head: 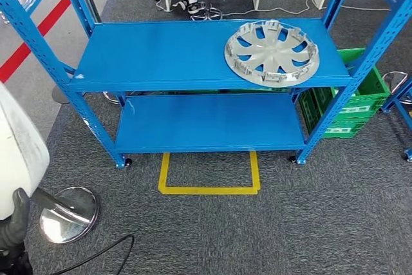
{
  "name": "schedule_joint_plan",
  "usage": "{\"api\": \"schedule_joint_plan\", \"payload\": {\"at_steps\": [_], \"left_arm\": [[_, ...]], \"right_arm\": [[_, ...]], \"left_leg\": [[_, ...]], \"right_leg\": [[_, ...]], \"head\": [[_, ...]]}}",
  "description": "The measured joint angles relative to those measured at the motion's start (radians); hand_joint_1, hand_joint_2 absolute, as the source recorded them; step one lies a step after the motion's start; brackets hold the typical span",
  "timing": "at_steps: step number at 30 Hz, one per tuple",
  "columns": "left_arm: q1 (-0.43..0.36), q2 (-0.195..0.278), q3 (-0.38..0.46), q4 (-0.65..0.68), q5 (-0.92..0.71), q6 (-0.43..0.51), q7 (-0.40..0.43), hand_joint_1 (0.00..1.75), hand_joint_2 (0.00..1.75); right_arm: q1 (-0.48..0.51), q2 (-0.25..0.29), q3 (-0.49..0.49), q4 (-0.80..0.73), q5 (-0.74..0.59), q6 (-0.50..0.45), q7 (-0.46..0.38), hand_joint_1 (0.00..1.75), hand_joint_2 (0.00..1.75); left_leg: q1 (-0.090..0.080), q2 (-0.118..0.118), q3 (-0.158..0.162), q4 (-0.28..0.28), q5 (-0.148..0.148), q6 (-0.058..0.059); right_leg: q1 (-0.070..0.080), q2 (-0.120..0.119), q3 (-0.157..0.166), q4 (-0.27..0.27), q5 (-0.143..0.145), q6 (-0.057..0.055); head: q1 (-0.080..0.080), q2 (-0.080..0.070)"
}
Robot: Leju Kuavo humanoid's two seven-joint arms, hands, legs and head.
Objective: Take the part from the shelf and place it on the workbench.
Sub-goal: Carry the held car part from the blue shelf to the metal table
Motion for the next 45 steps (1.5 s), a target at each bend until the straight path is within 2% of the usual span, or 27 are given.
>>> {"api": "schedule_joint_plan", "payload": {"at_steps": [2,4,6,7,9,11,13,14,16,17,19,21,22,23,24,26,27,29,32,34,36,37,38,39,41,43,45], "left_arm": [[0.002,-0.006,-0.011,-0.005,-0.008,0.015,0.000,1.75,1.75],[0.007,-0.008,-0.029,-0.016,-0.013,0.034,0.000,1.75,1.75],[0.012,-0.011,-0.054,-0.028,-0.019,0.048,0.000,1.75,1.75],[0.014,-0.013,-0.067,-0.032,-0.021,0.052,0.000,1.75,1.75],[0.017,-0.015,-0.089,-0.040,-0.023,0.055,0.000,1.75,1.75],[0.017,-0.015,-0.108,-0.048,-0.022,0.053,0.000,1.75,1.75],[0.017,-0.013,-0.127,-0.057,-0.023,0.047,0.000,1.75,1.75],[0.018,-0.011,-0.137,-0.061,-0.023,0.046,0.000,1.75,1.75],[0.018,-0.007,-0.155,-0.066,-0.022,0.054,0.000,1.75,1.75],[0.018,-0.005,-0.163,-0.067,-0.020,0.060,0.000,1.75,1.75],[0.017,-0.002,-0.178,-0.069,-0.019,0.069,0.000,1.75,1.75],[0.018,0.000,-0.188,-0.069,-0.019,0.073,0.000,1.75,1.75],[0.018,0.001,-0.191,-0.069,-0.019,0.073,0.000,1.75,1.75],[0.017,0.002,-0.194,-0.069,-0.019,0.073,0.000,1.75,1.75],[0.017,0.003,-0.196,-0.069,-0.019,0.074,0.000,1.75,1.75],[0.018,0.003,-0.200,-0.069,-0.021,0.081,0.000,1.75,1.75],[0.019,0.004,-0.202,-0.069,-0.029,0.087,0.000,1.75,1.75],[0.025,0.007,-0.214,-0.069,-0.074,0.101,0.001,1.75,1.75],[0.043,0.027,-0.259,-0.069,-0.192,0.134,0.005,1.75,1.75],[0.053,0.042,-0.291,-0.068,-0.222,0.151,0.009,1.75,1.75],[0.058,0.050,-0.310,-0.068,-0.200,0.155,0.018,1.75,1.75],[0.059,0.053,-0.315,-0.067,-0.187,0.155,0.022,1.75,1.75],[0.060,0.055,-0.319,-0.067,-0.179,0.155,0.026,1.75,1.75],[0.061,0.057,-0.324,-0.066,-0.174,0.155,0.028,1.75,1.75],[0.062,0.061,-0.332,-0.066,-0.167,0.155,0.034,1.75,1.75],[0.062,0.063,-0.337,-0.065,-0.137,0.144,0.057,1.75,1.75],[0.064,0.068,-0.337,-0.064,-0.057,0.101,0.107,1.75,1.75]], "right_arm": [[-0.003,0.006,0.005,0.000,0.037,0.005,0.054,0.00,0.00],[-0.003,0.008,0.023,0.001,0.095,0.011,0.106,0.00,0.00],[-0.003,0.008,0.050,0.000,0.144,0.028,0.134,0.00,0.00],[-0.004,0.008,0.063,0.000,0.156,0.037,0.139,0.00,0.00],[-0.005,0.008,0.084,0.000,0.173,0.048,0.141,0.00,0.00],[-0.005,0.008,0.105,0.000,0.196,0.058,0.141,0.00,0.00],[-0.006,0.007,0.128,0.000,0.220,0.070,0.142,0.00,0.00],[-0.006,0.007,0.138,0.000,0.222,0.082,0.141,0.00,0.00],[-0.006,0.005,0.148,0.000,0.208,0.117,0.138,0.00,0.00],[-0.006,0.004,0.149,0.000,0.198,0.134,0.137,0.00,0.00],[-0.002,0.003,0.149,0.001,0.190,0.152,0.138,0.00,0.00],[0.000,0.004,0.149,0.001,0.189,0.159,0.139,0.00,0.00],[0.000,0.004,0.149,0.001,0.190,0.160,0.140,0.00,0.00],[-0.001,0.004,0.149,0.001,0.190,0.160,0.140,0.00,0.00],[-0.001,0.004,0.149,0.001,0.191,0.162,0.140,0.00,0.00],[-0.003,0.004,0.150,0.001,0.195,0.168,0.139,0.00,0.00],[-0.006,0.004,0.151,0.001,0.194,0.176,0.136,0.00,0.00],[-0.012,0.004,0.151,0.001,0.181,0.200,0.124,0.00,0.00],[-0.017,0.005,0.149,0.001,0.169,0.227,0.109,0.00,0.00],[-0.016,0.006,0.149,0.001,0.177,0.238,0.105,0.00,0.00],[-0.015,0.006,0.149,0.001,0.186,0.247,0.097,0.00,0.00],[-0.013,0.006,0.149,0.001,0.187,0.250,0.092,0.00,0.00],[-0.011,0.006,0.149,0.001,0.188,0.253,0.088,0.00,0.00],[-0.008,0.006,0.148,0.001,0.187,0.255,0.086,0.00,0.00],[-0.005,0.007,0.149,0.001,0.187,0.256,0.084,0.00,0.00],[-0.005,0.009,0.149,0.001,0.188,0.257,0.083,0.00,0.00],[-0.004,0.010,0.149,0.001,0.193,0.260,0.081,0.00,0.00]], "left_leg": [[0.002,-0.001,-0.014,0.013,-0.017,-0.011],[0.004,-0.001,-0.046,0.099,-0.103,-0.021],[0.006,-0.002,-0.084,0.240,-0.194,-0.028],[0.007,-0.002,-0.090,0.288,-0.209,-0.029],[0.007,-0.002,-0.060,0.291,-0.176,-0.029],[0.007,-0.002,0.024,0.185,-0.122,-0.024],[0.005,-0.002,0.101,0.067,-0.110,-0.015],[0.003,-0.002,0.116,0.035,-0.113,-0.011],[0.004,-0.002,0.108,0.012,-0.114,-0.003],[0.006,-0.002,0.100,0.007,-0.110,0.002],[0.010,-0.002,0.086,0.000,-0.100,0.016],[0.007,-0.001,0.069,0.003,-0.085,0.025],[0.006,0.000,0.060,0.005,-0.077,0.026],[0.005,0.001,0.050,0.008,-0.070,0.026],[0.005,0.002,0.038,0.011,-0.063,0.026],[0.004,0.001,0.017,0.017,-0.050,0.022],[0.003,0.001,0.010,0.020,-0.045,0.019],[0.000,0.005,0.006,0.022,-0.033,0.010],[0.002,0.014,0.003,0.023,-0.025,-0.008],[0.004,0.013,-0.020,0.070,-0.082,-0.020],[0.006,0.009,-0.065,0.191,-0.175,-0.026],[0.006,0.008,-0.084,0.252,-0.203,-0.027],[0.006,0.008,-0.091,0.290,-0.212,-0.027],[0.006,0.007,-0.080,0.291,-0.201,-0.026],[0.006,-0.011,-0.001,0.187,-0.149,-0.017],[0.008,-0.052,0.088,0.054,-0.118,-0.005],[0.008,-0.068,0.117,0.002,-0.118,0.002]], "right_leg": [[-0.001,-0.002,-0.018,0.005,0.016,-0.015],[-0.004,-0.005,-0.038,0.006,0.037,-0.029],[-0.003,-0.006,-0.066,0.008,0.058,-0.035],[-0.003,-0.007,-0.081,0.009,0.068,-0.035],[-0.003,-0.007,-0.109,0.015,0.083,-0.032],[-0.002,-0.007,-0.133,0.025,0.094,-0.026],[0.001,-0.007,-0.151,0.034,0.107,-0.017],[0.002,-0.007,-0.159,0.036,0.116,-0.012],[0.001,-0.006,-0.178,0.038,0.132,-0.003],[0.001,-0.005,-0.190,0.045,0.124,0.002],[-0.001,-0.003,-0.220,0.112,0.059,0.012],[-0.003,-0.003,-0.254,0.246,-0.030,0.019],[-0.004,-0.003,-0.262,0.304,-0.054,0.022],[-0.004,-0.003,-0.257,0.333,-0.057,0.022],[-0.003,-0.003,-0.234,0.324,-0.042,0.022],[-0.003,-0.006,-0.140,0.212,0.004,0.019],[-0.002,-0.013,-0.086,0.135,0.010,0.017],[0.002,-0.022,-0.028,0.042,0.002,0.005],[0.005,-0.010,-0.040,0.030,0.014,-0.021],[0.002,0.000,-0.054,0.027,0.034,-0.036],[0.002,0.014,-0.075,0.028,0.055,-0.043],[0.002,0.022,-0.088,0.029,0.064,-0.044],[0.002,0.031,-0.100,0.030,0.073,-0.043],[0.003,0.041,-0.110,0.031,0.080,-0.041],[0.003,0.062,-0.126,0.031,0.094,-0.036],[0.004,0.084,-0.138,0.033,0.106,-0.029],[0.004,0.103,-0.149,0.034,0.119,-0.019]], "head": [[0.001,0.000],[-0.003,0.000],[-0.007,0.000],[-0.007,0.000],[-0.007,0.000],[-0.008,0.000],[-0.007,0.000],[-0.006,0.000],[-0.007,0.000],[-0.006,0.000],[-0.001,0.000],[0.004,0.000],[0.004,0.000],[0.004,0.000],[0.004,0.000],[0.004,0.000],[0.005,0.000],[0.002,0.000],[0.000,0.000],[-0.003,0.000],[-0.005,0.000],[-0.005,0.000],[-0.005,0.000],[-0.005,0.000],[-0.005,0.000],[-0.004,0.000],[-0.004,0.000]]}}
